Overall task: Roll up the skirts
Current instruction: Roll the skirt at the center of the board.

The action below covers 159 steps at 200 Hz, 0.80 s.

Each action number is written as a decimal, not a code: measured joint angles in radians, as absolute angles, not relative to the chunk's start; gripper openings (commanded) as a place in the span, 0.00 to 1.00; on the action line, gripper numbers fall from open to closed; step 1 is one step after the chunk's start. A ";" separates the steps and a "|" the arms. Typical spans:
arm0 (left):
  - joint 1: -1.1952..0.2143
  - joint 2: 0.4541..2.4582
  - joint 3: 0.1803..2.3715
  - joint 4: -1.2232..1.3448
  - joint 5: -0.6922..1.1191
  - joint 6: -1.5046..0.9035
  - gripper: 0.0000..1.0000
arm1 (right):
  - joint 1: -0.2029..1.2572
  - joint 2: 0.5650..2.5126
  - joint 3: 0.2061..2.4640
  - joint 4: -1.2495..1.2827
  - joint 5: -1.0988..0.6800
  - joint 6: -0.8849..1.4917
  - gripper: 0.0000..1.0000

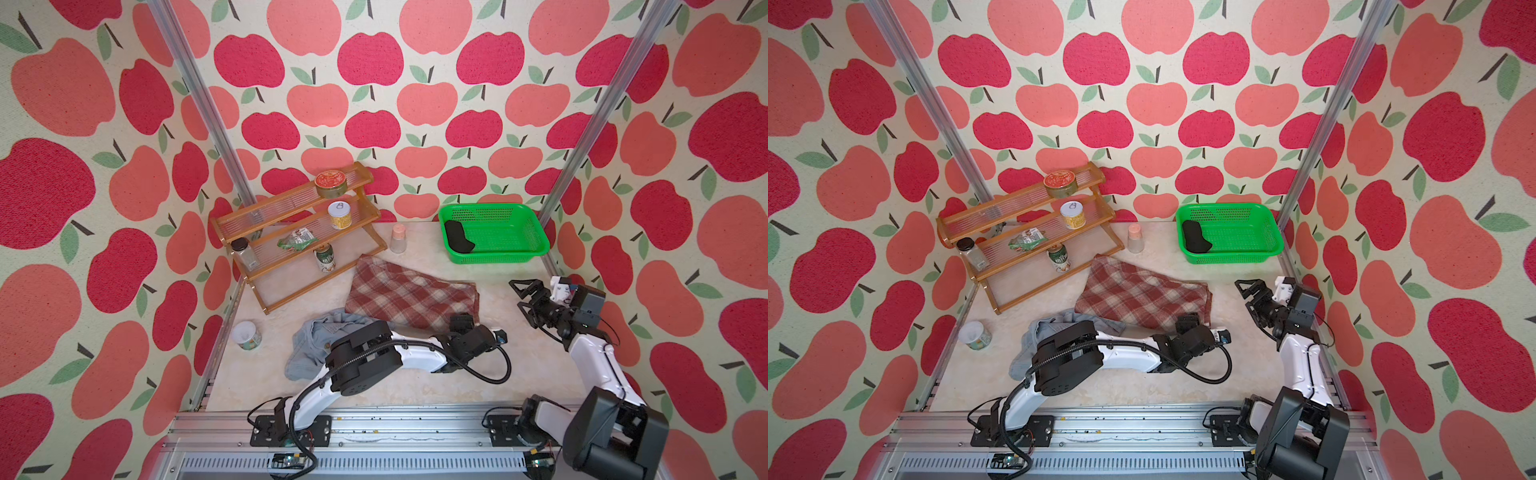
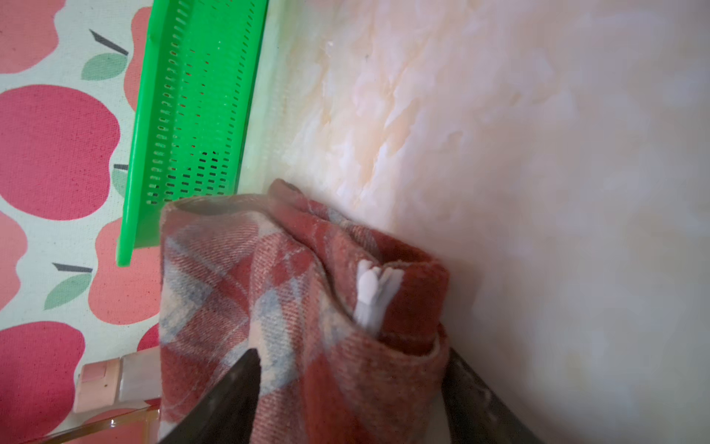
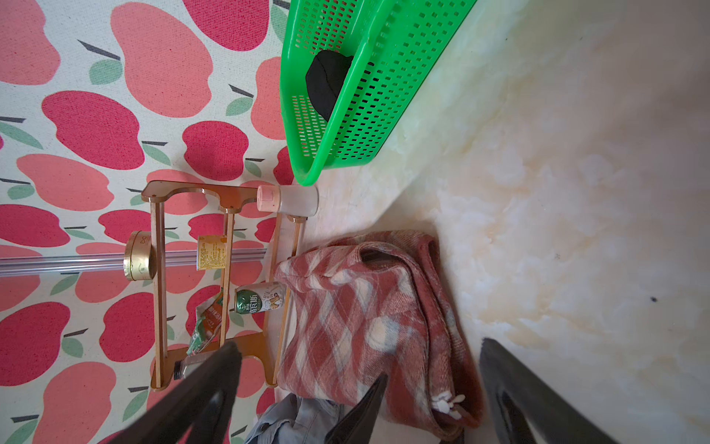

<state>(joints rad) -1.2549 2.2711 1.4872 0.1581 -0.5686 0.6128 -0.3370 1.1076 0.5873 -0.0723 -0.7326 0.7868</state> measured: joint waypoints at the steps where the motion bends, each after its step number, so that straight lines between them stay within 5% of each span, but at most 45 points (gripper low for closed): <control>1: -1.255 2.273 1.488 0.158 -0.569 0.615 0.38 | -0.337 1.108 0.587 -0.072 -0.733 0.787 0.99; 14: -1.255 2.305 1.517 0.145 -0.571 0.619 0.06 | -0.337 1.108 0.587 -0.077 -0.731 0.786 0.99; 20: -1.255 2.320 1.531 0.142 -0.573 0.619 0.02 | -0.337 1.108 0.587 -0.078 -0.730 0.785 0.99; 77: -1.242 2.294 1.495 0.153 -0.613 0.505 0.00 | -0.350 1.103 0.587 -0.087 -0.716 0.771 0.99; 159: -1.028 1.757 1.100 0.127 -0.479 -0.280 0.00 | -0.271 1.101 0.572 -0.005 -0.757 0.802 0.97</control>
<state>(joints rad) -1.0283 1.7569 1.0996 0.1272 -0.4786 -0.2798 -0.2707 1.1011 0.5716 -0.0048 -0.7574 0.8024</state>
